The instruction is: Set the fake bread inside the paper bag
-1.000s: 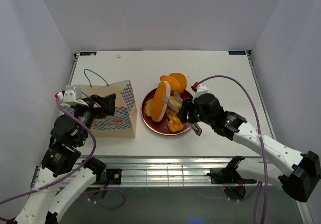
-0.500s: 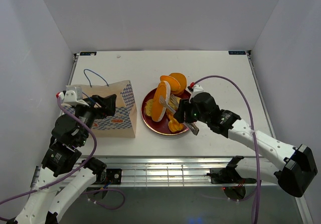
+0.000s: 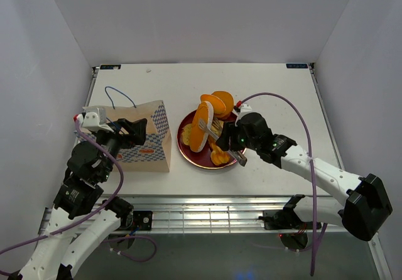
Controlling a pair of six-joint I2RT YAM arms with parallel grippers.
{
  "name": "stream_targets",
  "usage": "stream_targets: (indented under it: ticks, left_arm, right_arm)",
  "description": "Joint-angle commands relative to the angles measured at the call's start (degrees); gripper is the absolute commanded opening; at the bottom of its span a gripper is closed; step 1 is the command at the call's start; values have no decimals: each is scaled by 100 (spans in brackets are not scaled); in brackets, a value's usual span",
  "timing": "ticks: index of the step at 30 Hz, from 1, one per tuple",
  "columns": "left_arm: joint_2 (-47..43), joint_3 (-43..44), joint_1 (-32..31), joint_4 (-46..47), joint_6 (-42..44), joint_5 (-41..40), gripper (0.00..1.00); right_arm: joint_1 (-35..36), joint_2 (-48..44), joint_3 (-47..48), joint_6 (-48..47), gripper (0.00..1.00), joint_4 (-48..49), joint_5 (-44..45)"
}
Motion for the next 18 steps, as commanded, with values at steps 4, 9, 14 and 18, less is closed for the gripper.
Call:
stream_targets:
  ticks: [4, 9, 14, 18]
  left_arm:
    - [64, 60, -19, -54, 69, 25, 97]
    - [46, 113, -19, -107, 87, 25, 97]
    - [29, 157, -19, -151, 131, -1, 97]
    - [20, 227, -19, -177, 148, -37, 97]
  right_arm:
    - [-77, 93, 65, -140, 54, 503, -217]
    - [-86, 85, 100, -157, 45, 529, -217]
    - [-86, -47, 144, -131, 36, 529, -516]
    - [-86, -266, 197, -113, 36, 468, -577]
